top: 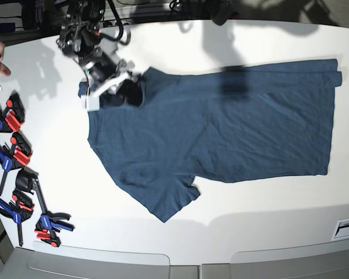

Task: Fold the T-shirt properly
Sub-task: 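Lower the right gripper onto the sleeve and grasp it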

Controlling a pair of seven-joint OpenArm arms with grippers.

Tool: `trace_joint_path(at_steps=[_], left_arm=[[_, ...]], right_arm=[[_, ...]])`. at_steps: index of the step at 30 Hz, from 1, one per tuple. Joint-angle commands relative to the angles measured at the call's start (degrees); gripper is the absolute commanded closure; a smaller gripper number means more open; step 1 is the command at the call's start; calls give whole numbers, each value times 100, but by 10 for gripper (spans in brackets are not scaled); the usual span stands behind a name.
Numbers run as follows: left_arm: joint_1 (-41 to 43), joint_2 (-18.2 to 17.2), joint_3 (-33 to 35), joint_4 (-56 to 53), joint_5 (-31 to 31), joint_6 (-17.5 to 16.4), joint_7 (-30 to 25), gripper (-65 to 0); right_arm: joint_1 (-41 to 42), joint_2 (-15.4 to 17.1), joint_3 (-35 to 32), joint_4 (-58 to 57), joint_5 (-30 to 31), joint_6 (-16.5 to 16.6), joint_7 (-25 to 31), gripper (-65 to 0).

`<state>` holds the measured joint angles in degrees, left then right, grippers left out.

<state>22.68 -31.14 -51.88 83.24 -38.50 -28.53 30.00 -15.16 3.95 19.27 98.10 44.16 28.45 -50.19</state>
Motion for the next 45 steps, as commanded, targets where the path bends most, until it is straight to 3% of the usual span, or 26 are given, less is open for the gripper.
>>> trace_joint_path(at_steps=[1, 6, 19, 22, 34, 40, 41, 45], left_arm=[[4, -160, -68, 76, -55, 2, -138, -181], [2, -160, -68, 76, -55, 2, -138, -181], [2, -160, -68, 76, -55, 2, -144, -181], [2, -160, -68, 76, -55, 2, -153, -181], [4, -160, -68, 76, -55, 2, -153, -181], [4, -160, -68, 76, -52, 2, -133, -181], [4, -160, -68, 76, -52, 2, -133, -181], [4, -160, -68, 76, -52, 2, -133, -181]], right_arm=[[151, 33, 13, 87, -50, 33, 216, 0], [505, 33, 13, 87, -826, 28, 531, 0], [573, 33, 13, 72, -979, 31, 938, 0], [599, 35, -24, 55, -1252, 31, 1051, 0], [929, 35, -1141, -278, -2435, 22, 1596, 0], [1139, 35, -1296, -278, -2758, 17, 1665, 0], [1163, 35, -1292, -278, -2756, 15, 1674, -20], [1163, 35, -1292, -278, -2756, 9, 1676, -209]])
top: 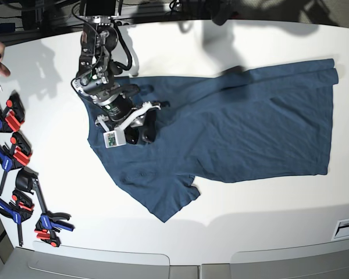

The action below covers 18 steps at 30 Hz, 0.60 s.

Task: Fold the T-shirt properly

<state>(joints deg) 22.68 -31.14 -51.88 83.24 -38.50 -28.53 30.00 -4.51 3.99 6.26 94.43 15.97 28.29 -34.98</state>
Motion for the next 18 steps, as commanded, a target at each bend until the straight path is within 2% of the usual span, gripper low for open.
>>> trace_joint_path(at_steps=[1, 8, 13, 15, 18], left_arm=[[4, -160, -68, 76, -52, 2, -133, -181], [4, -160, -68, 76, -52, 2, -133, -181], [4, -160, -63, 76, -59, -37, -87, -178], [4, -160, -57, 76, -133, -365, -31, -135], [2, -160, -35, 76, -789, -1086, 310, -36]], right_arm=[[98, 31, 9, 90, 63, 24, 153, -229], [101, 31, 11, 92, 66, 22, 90, -232], [98, 31, 155, 122, 68, 20, -560, -226], [96, 31, 323, 125, 70, 20, -776, -168], [94, 31, 662, 125, 105, 20, -922, 0]])
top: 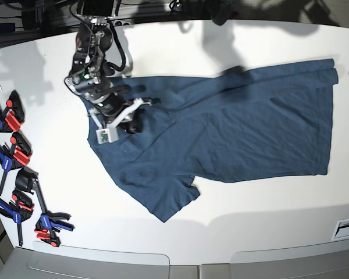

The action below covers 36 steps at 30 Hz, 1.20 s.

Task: Fold the T-shirt properly

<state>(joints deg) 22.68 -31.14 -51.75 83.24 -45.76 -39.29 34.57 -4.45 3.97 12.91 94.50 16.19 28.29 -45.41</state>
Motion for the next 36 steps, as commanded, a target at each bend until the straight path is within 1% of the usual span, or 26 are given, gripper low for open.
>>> trace_joint_path(at_steps=[1, 2, 4, 7, 11, 13, 16, 20, 36], left_arm=[[2, -160, -9, 76, -254, -71, -48, -12], [2, -160, 52, 76, -365, -71, 17, 0], [2, -160, 256, 76, -380, -71, 46, 0], [2, -157, 715, 76, -354, -71, 76, 0], [-13, -140, 1379, 76, -52, -71, 52, 0], [-13, -68, 1554, 76, 55, -71, 9, 0], [-13, 101, 1587, 76, 205, -71, -39, 0], [-11, 240, 1587, 76, 225, -71, -98, 0], [-11, 256, 1587, 76, 225, -71, -120, 0]], right_arm=[[87, 35, 118, 116, 164, 22, 96, 0], [76, 33, 240, 118, 293, 22, 79, 0], [72, 33, 479, 116, 560, 28, 55, 0], [72, 33, 774, 116, 726, 31, 57, 0], [74, 63, 957, 116, 929, 37, 57, 0], [74, 79, 957, 116, 981, 42, 52, 0], [74, 76, 946, 116, 981, 42, 55, 0], [74, 79, 946, 116, 984, 42, 57, 0], [74, 79, 946, 116, 981, 42, 57, 0]])
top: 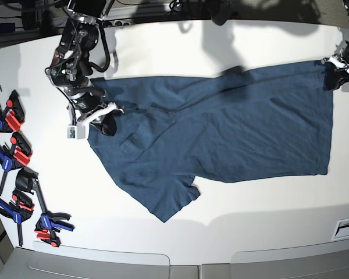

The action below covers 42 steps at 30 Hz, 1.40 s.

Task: Fold the T-shirt properly

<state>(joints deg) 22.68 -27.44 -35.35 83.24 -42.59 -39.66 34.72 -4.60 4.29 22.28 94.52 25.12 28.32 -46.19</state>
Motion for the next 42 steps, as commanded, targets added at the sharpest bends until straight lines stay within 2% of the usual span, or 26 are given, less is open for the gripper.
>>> trace_joint_path(at_steps=[1, 42], left_arm=[[-11, -114, -52, 76, -92, -34, -136, 0], [-13, -116, -52, 76, -92, -34, -223, 0]], right_arm=[[90, 46, 9, 114, 87, 39, 136, 0], [90, 46, 9, 114, 87, 39, 136, 0]])
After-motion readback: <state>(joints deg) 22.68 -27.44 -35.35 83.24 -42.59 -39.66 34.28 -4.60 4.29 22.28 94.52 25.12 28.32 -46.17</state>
